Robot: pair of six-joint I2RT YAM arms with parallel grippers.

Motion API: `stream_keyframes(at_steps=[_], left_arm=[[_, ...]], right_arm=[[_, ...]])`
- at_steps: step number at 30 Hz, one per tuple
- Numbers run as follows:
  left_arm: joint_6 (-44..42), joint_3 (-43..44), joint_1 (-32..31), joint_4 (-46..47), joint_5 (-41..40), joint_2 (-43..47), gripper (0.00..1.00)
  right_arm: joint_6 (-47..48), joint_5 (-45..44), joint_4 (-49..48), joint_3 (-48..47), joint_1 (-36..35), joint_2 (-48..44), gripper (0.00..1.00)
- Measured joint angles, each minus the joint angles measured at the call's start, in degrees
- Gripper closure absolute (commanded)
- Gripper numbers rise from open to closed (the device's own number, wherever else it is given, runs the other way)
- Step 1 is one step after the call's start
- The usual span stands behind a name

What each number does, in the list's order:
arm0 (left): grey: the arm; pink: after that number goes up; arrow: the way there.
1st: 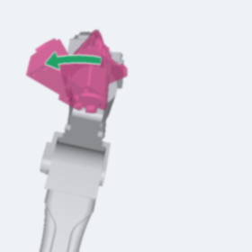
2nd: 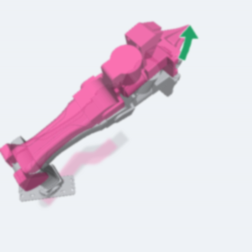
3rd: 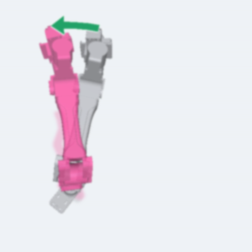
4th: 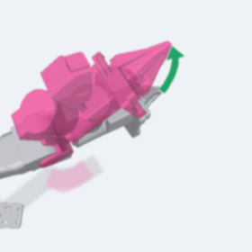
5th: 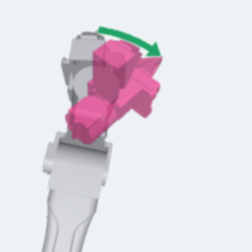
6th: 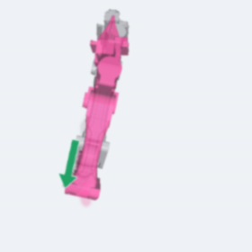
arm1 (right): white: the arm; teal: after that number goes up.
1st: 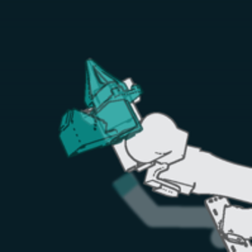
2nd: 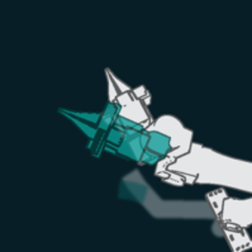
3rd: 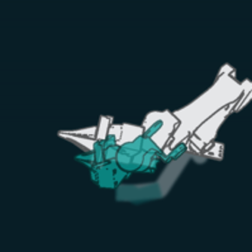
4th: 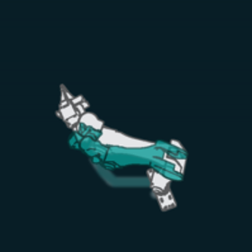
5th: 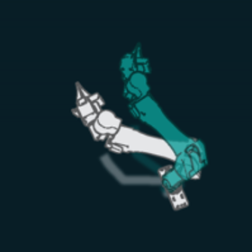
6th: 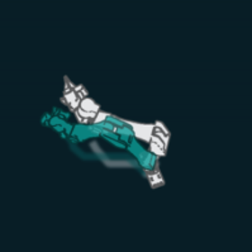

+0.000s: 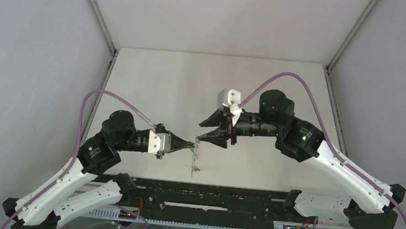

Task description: Put the keys on the keyring

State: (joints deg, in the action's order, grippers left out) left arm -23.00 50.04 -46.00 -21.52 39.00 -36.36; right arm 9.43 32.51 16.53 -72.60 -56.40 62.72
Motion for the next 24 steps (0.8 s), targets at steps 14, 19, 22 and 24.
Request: stream_keyframes(at_steps=[14, 19, 22, 24], left_arm=[[-4.1, 2.7, 0.0, -7.0, -1.3, -2.6, 1.00], [-4.5, 2.7, 0.0, -7.6, -1.2, -2.6, 1.00], [-4.5, 2.7, 0.0, -7.9, -1.2, -2.6, 1.00], [-4.5, 2.7, 0.0, -7.8, -1.2, -2.6, 1.00]], right_arm=[[16.1, -6.9, 31.6, -18.9, -7.2, 14.4, 0.60], [18.2, -8.2, 33.1, -21.4, -7.8, 14.9, 0.62], [19.0, -8.3, 34.2, -22.9, -8.0, 15.6, 0.62], [19.5, -8.5, 35.0, -23.8, -8.1, 16.5, 0.62]])
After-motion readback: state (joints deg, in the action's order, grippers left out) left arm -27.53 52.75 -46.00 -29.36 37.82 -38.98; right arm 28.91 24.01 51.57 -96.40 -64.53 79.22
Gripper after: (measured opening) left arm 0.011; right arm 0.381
